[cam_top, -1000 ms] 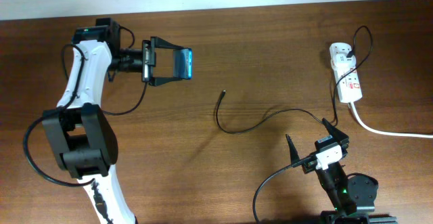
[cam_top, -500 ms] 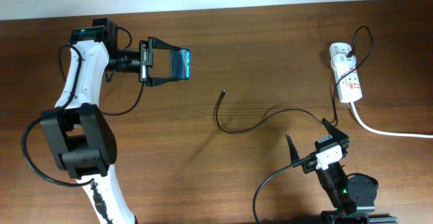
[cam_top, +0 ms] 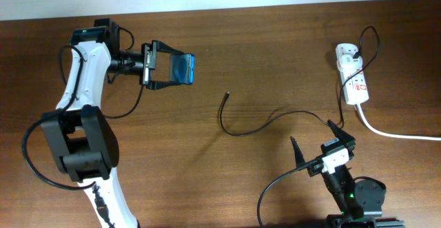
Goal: Plug charger to phone and switch on socket
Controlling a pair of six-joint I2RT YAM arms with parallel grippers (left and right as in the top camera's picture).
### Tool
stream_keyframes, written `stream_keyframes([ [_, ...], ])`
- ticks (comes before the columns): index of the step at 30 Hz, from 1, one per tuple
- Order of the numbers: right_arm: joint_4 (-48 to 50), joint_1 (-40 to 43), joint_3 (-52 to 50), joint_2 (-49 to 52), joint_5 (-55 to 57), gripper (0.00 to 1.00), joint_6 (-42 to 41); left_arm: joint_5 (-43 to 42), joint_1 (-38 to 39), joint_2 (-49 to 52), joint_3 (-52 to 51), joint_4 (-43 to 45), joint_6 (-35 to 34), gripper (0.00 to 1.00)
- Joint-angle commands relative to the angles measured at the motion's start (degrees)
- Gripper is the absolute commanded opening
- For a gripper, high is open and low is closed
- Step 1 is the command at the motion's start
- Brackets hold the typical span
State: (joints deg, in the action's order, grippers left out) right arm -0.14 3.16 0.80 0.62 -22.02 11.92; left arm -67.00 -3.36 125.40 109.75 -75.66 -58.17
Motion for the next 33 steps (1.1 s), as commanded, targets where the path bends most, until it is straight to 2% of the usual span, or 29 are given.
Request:
stream_keyframes([
  [1,1.6,-0.5,-0.5,-0.4,-1.7,0.99,-12.0,-0.4,0.0,-0.2,1.6,-0.1,-0.5,0.02],
  [7,0.8,-0.5,1.9,-0.2,-1.8,0.99,-18.5,-0.4,0.0,-0.2,1.6,-0.1,-0.5,0.02],
  [12,-5.1,-0.5,8.3,3.0,-1.8,0.99,-18.7,-0.4,0.0,-0.2,1.6,-0.1,-0.5,0.02],
  [25,-11.4,-0.5,24.0,23.5,-7.3,0.99,-18.6,0.9,0.0,-0.2,1.6,-0.1,-0.5,0.01],
  [33,-20.2,-0.5,34.7,34.5,-11.1,0.99,-18.6,0.9,0.0,-0.2,1.6,-0.1,-0.5,0.01],
])
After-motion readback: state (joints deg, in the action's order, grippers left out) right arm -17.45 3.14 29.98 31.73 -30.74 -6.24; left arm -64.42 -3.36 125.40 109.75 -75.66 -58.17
